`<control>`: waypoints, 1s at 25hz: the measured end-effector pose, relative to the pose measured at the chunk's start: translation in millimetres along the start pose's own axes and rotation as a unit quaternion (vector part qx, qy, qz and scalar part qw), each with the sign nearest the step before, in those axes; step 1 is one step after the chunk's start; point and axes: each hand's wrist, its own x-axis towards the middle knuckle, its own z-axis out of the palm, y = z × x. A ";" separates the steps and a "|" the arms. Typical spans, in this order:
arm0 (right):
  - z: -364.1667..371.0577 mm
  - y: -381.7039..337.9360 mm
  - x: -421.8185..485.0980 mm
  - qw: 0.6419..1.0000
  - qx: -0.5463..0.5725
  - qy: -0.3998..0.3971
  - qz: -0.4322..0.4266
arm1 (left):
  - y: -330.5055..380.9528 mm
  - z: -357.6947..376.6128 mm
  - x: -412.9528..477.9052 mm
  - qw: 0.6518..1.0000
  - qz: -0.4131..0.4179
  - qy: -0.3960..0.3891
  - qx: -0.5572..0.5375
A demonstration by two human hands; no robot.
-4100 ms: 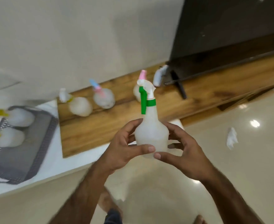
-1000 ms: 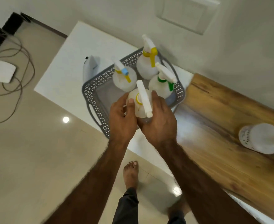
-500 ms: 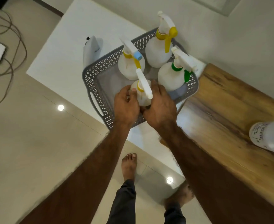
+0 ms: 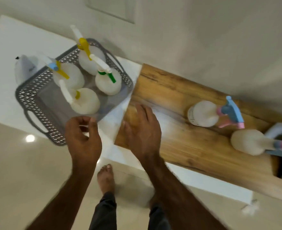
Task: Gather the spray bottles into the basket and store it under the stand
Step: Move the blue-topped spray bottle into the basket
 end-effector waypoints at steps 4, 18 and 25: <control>-39.3 84.9 -33.9 0.990 0.020 0.072 0.120 | 32.6 60.4 -62.5 0.989 0.009 -0.149 0.011; -91.2 234.8 12.2 0.971 0.157 0.052 0.173 | 86.5 245.2 -95.8 0.926 0.017 -0.374 -0.052; -88.1 227.0 25.2 0.977 0.131 0.069 0.151 | 83.4 239.2 -93.8 0.922 0.023 -0.377 -0.081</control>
